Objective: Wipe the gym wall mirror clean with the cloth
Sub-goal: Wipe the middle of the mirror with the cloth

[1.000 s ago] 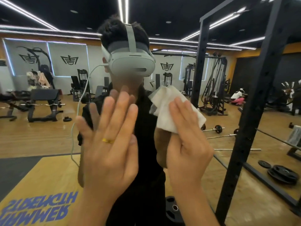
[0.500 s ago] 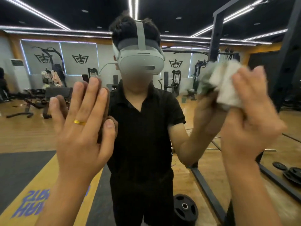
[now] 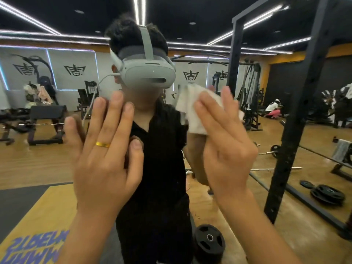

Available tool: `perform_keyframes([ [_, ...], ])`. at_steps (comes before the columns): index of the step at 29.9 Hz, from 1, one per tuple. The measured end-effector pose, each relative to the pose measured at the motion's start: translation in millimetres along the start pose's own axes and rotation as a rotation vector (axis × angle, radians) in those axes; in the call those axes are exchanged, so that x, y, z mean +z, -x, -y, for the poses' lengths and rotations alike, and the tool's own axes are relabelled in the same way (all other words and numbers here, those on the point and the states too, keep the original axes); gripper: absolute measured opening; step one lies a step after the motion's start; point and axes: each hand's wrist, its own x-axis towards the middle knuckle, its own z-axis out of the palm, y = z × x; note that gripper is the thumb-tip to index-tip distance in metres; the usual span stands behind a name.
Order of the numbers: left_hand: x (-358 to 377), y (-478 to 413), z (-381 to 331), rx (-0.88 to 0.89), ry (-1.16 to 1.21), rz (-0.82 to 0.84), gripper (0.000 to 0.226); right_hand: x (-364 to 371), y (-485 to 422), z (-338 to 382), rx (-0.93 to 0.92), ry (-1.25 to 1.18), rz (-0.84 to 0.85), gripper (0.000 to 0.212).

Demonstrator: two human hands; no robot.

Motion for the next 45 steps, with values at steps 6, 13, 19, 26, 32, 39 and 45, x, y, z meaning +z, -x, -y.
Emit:
perform_keyframes([
  [6, 0.6, -0.1, 3.1, 0.008, -0.015, -0.003, 0.052, -2.0, -14.4, -6.9, 0.227, 0.023, -0.077, 0.034],
  [13, 0.1, 0.5, 4.5, 0.009, -0.01, -0.013, 0.051, 11.6, 16.0, 22.5, -0.082, 0.049, 0.101, 0.033],
  [19, 0.0, 0.6, 4.7, 0.006, -0.035, -0.004, 0.051, 5.3, -24.2, 0.1, 0.088, 0.049, -0.112, 0.031],
  [26, 1.6, 1.0, 4.0, 0.008, -0.018, -0.019, 0.05, 14.6, 1.7, 30.5, 0.028, 0.089, 0.051, 0.038],
  [32, 4.3, 1.6, 2.2, 0.013, -0.022, -0.031, 0.05, 5.2, 3.3, 11.4, -0.081, 0.025, 0.183, 0.05],
  [39, 5.7, 1.1, 2.1, 0.025, -0.047, -0.034, 0.051, 15.3, 8.7, 10.1, -0.06, -0.085, 0.112, 0.042],
  [45, -1.0, -2.2, 3.0, 0.042, 0.003, 0.008, 0.049, 20.9, 8.4, 13.8, 0.015, -0.114, 0.072, 0.038],
])
